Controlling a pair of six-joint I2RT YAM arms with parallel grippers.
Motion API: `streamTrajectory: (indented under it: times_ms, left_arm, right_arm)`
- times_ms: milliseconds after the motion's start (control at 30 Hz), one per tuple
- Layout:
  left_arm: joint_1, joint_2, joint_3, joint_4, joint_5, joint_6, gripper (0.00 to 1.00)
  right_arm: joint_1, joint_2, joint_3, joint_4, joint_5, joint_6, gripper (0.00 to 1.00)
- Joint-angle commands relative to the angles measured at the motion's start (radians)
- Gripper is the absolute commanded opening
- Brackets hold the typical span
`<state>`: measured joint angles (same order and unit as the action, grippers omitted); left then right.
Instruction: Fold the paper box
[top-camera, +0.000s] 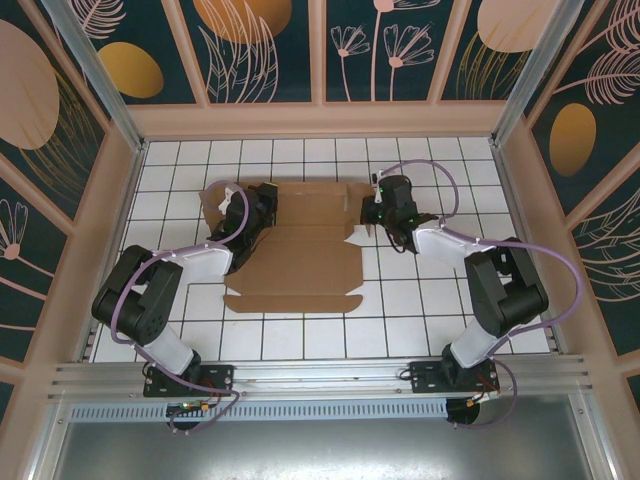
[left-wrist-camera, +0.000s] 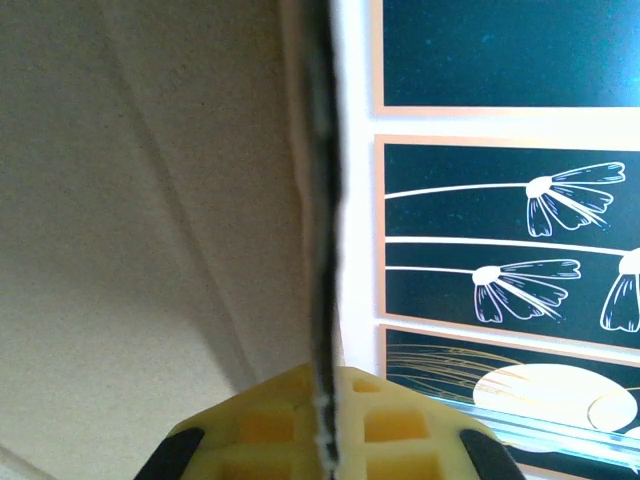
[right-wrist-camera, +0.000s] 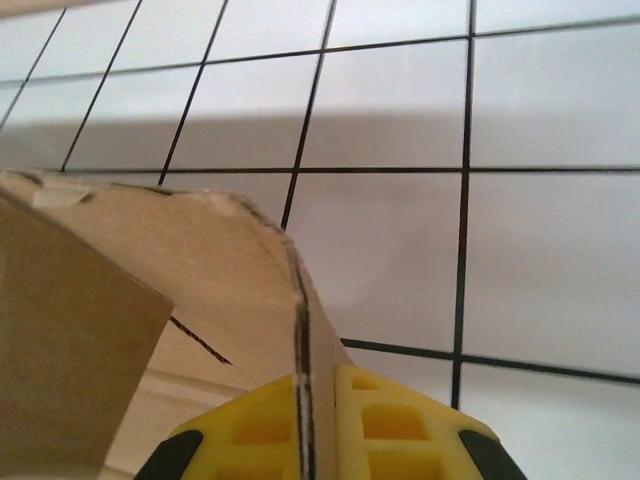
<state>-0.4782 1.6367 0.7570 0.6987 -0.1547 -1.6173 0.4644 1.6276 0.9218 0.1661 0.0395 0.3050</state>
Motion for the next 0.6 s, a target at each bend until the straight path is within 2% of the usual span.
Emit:
streamTrajectory:
  times_ms: [0, 167, 233, 367, 467, 500, 567]
  left_arm:
    - [-0.007, 0.018, -0.033, -0.099, 0.029, 0.008, 0.00]
    - [-0.007, 0.023, -0.032, -0.103, 0.026, 0.004, 0.00]
    - [-0.008, 0.024, -0.028, -0.105, 0.029, 0.001, 0.00]
    - [-0.008, 0.022, -0.025, -0.110, 0.032, 0.004, 0.00]
    - [-0.007, 0.009, -0.031, -0.112, 0.027, 0.011, 0.00]
    - [-0.006, 0.004, -0.032, -0.116, 0.025, 0.013, 0.00]
    - [-0.007, -0.006, -0.040, -0.117, 0.019, 0.018, 0.00]
  right_arm:
    - [0.039, 0.003, 0.004, 0.047, 0.079, 0.325, 0.03]
    - [0.094, 0.059, 0.046, 0.029, 0.099, 0.528, 0.03]
    - [0.121, 0.058, 0.049, 0.020, 0.145, 0.539, 0.03]
    - [0.116, 0.022, 0.026, 0.044, 0.132, 0.465, 0.07]
    - [0.088, -0.044, -0.004, 0.064, 0.031, 0.286, 0.23]
    - [0.064, -0.080, -0.023, 0.075, -0.011, 0.215, 0.31]
    - [0.022, -0.159, -0.075, 0.107, -0.077, 0.124, 0.56]
